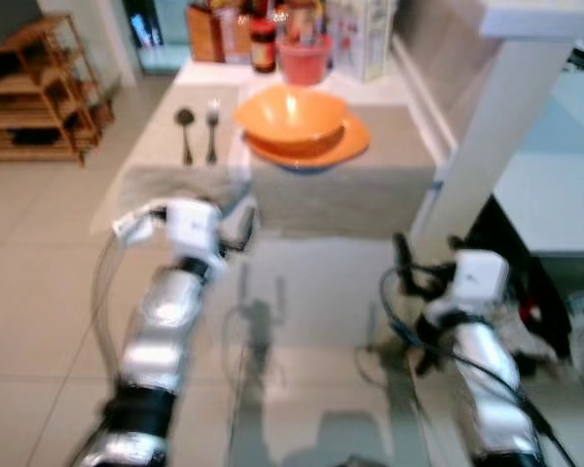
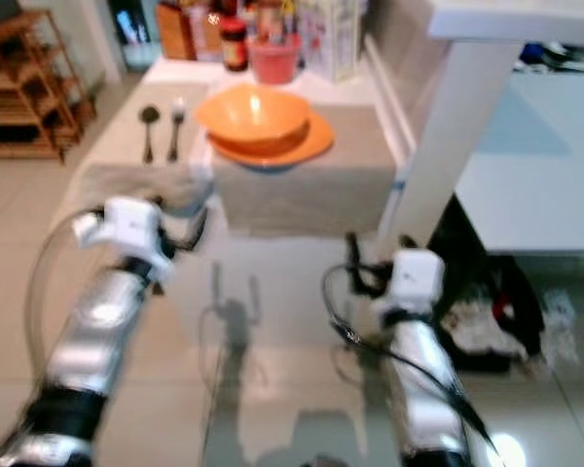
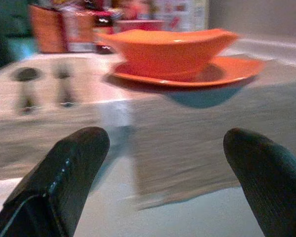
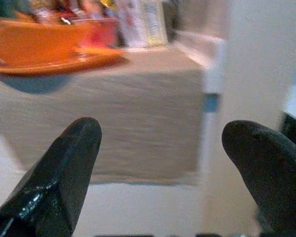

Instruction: Setting the table

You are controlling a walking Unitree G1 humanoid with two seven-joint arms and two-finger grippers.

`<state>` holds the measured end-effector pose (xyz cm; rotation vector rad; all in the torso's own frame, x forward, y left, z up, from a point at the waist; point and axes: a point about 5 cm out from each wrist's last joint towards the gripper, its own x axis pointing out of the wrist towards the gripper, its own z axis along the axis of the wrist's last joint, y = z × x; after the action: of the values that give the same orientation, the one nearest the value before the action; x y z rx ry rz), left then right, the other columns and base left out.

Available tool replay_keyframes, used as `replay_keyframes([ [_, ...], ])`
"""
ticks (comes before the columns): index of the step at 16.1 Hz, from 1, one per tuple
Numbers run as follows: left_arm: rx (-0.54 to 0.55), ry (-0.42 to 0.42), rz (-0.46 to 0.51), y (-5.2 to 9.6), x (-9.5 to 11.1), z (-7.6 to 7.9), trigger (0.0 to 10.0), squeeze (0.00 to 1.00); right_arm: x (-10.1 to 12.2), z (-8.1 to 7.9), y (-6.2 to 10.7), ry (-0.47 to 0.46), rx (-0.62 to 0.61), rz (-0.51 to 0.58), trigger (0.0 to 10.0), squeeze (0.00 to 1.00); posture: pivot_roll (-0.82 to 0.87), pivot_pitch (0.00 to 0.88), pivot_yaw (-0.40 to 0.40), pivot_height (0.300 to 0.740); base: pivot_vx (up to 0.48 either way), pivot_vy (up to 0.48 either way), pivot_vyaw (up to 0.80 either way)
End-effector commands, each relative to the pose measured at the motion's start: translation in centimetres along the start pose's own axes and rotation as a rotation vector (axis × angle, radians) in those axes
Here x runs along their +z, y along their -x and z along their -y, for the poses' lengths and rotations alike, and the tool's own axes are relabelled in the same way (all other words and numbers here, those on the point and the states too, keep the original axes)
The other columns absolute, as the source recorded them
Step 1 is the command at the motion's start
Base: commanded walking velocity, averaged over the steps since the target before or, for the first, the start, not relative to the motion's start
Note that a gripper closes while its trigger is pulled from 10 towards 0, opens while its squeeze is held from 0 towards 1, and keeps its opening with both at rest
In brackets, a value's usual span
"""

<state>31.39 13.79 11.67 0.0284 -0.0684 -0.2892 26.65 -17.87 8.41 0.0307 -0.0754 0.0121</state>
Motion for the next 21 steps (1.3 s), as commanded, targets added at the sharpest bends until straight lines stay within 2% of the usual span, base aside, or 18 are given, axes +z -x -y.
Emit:
replay_keyframes([
  [1, 0.032, -0.020, -0.002, 0.5, 0.1, -1.3, 10.0, 0.00, 0.6, -0.8, -0.2, -0.009, 0.021, 0.023, 10.0, 0.00, 0.05, 0.000, 0.010, 0.740, 0.000, 0.000, 0.00],
  [5, 0.036, -0.025, -0.023, 1.1, -0.3, -1.3, 10.0, 0.00, 0.8, -0.5, 0.4, -0.006, 0.019, 0.023, 10.0, 0.00, 0.04, 0.000, 0.008, 0.740, 0.000, 0.000, 0.00],
  [7, 0.053, -0.028, -0.037, 1.8, -0.5, -1.8, 10.0, 0.00, 0.8, 0.3, 1.3, 0.003, 0.001, 0.004, 10.0, 0.00, 0.02, 0.000, -0.001, 0.740, 0.000, 0.000, 0.00],
  [10, 0.061, -0.029, -0.050, 2.7, -0.7, -1.8, 10.0, 0.00, 0.7, 0.6, 2.2, 0.012, -0.002, -0.011, 10.0, 0.00, 0.01, 0.005, -0.006, 0.740, 0.000, 0.000, 0.00],
  [17, 0.060, -0.035, -0.097, 4.8, -1.1, -1.7, 10.0, 0.00, 0.6, 0.7, 4.2, 0.012, -0.005, -0.058, 10.0, 0.00, 0.01, 0.081, -0.010, 0.740, 0.000, 0.000, 0.00],
  [21, 0.061, -0.036, -0.104, 4.8, -0.8, -1.8, 10.0, 0.00, 0.7, 0.4, 4.1, 0.007, -0.002, -0.068, 10.0, 0.00, 0.02, 0.082, -0.009, 0.740, 0.000, 0.000, 0.00],
])
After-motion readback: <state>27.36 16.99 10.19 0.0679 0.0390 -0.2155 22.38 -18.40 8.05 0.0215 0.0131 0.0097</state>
